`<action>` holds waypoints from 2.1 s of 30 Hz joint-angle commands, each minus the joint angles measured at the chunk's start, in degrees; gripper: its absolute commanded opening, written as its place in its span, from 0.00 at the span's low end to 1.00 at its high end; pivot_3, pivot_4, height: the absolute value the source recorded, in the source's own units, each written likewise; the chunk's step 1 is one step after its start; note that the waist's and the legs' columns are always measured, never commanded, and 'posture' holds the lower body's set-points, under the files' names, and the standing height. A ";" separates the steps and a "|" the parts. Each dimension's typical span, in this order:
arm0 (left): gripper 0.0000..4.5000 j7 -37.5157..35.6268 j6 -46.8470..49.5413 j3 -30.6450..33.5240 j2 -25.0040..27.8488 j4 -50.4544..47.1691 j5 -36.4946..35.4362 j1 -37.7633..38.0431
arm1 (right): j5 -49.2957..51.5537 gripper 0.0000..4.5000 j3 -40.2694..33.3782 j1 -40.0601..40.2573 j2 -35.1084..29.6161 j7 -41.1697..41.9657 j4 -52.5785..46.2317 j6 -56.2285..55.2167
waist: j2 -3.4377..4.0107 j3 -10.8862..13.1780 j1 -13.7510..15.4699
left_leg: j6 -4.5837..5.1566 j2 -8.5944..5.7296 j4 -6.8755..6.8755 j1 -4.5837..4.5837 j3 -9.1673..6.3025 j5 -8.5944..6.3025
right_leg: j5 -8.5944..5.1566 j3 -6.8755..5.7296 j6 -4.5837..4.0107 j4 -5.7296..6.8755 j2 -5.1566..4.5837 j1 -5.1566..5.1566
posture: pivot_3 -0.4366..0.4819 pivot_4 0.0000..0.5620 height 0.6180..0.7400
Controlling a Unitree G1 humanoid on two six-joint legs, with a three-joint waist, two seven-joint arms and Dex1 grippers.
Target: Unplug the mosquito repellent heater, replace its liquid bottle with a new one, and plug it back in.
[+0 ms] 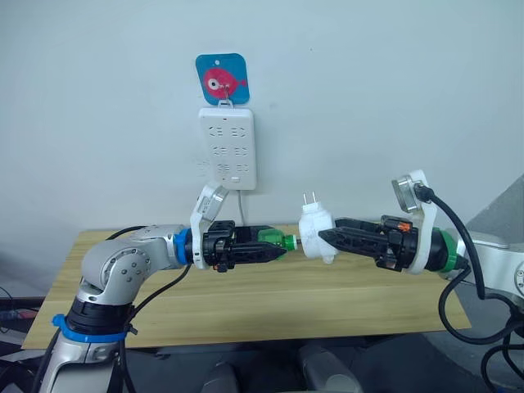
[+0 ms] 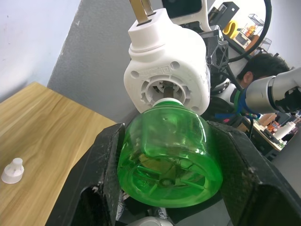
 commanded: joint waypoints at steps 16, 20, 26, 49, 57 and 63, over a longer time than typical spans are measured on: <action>0.53 -1.28 2.24 2.57 1.29 -0.08 -3.35 -0.14 | 1.12 0.66 -1.25 0.13 -0.64 1.22 0.75 -1.51 | 0.01 -0.01 -0.01 | 0.00 0.00 0.00 0.00 -0.01 0.00 | 0.00 0.00 0.00 0.01 0.00 0.01 | 0.25 0.09 0.95; 0.53 -0.75 2.98 3.23 1.01 0.31 -4.07 -0.31 | 1.58 0.66 -1.52 0.26 -0.48 0.81 1.28 -1.95 | 0.00 -0.01 -0.01 | 0.00 0.00 0.01 0.01 -0.01 0.00 | 0.00 0.00 0.00 0.01 0.00 0.02 | 0.25 0.09 0.95; 0.53 0.14 2.89 2.68 0.05 0.40 -4.00 -0.38 | 2.43 0.66 -1.34 0.26 -0.39 0.31 0.94 -2.46 | 0.01 -0.01 -0.01 | 0.00 0.00 0.01 0.01 -0.02 0.00 | 0.00 -0.01 0.00 0.01 0.00 0.02 | 0.25 0.09 0.95; 0.53 0.89 5.56 3.90 -0.49 1.78 -6.83 -1.09 | 7.20 0.66 -2.17 1.77 -1.64 0.21 1.81 -2.66 | 0.02 -0.02 -0.02 | 0.00 0.00 0.03 0.02 -0.03 0.00 | 0.00 -0.02 0.00 0.02 0.01 0.05 | 0.24 0.10 0.95; 0.53 1.18 6.35 4.56 -0.58 2.94 -7.60 -2.03 | 7.83 0.66 -2.14 1.85 -1.92 0.31 1.53 -2.53 | 0.02 -0.02 -0.02 | 0.00 0.00 0.03 0.02 -0.03 0.00 | 0.00 -0.02 0.00 0.02 0.01 0.05 | 0.24 0.10 0.95; 0.53 0.78 6.22 3.70 -0.73 2.49 -7.16 -2.11 | 8.15 0.66 -1.78 1.81 -1.80 0.11 0.83 -2.67 | 0.02 -0.02 -0.02 | 0.00 0.00 0.03 0.02 -0.03 0.00 | 0.00 -0.02 0.00 0.02 0.01 0.05 | 0.24 0.09 0.95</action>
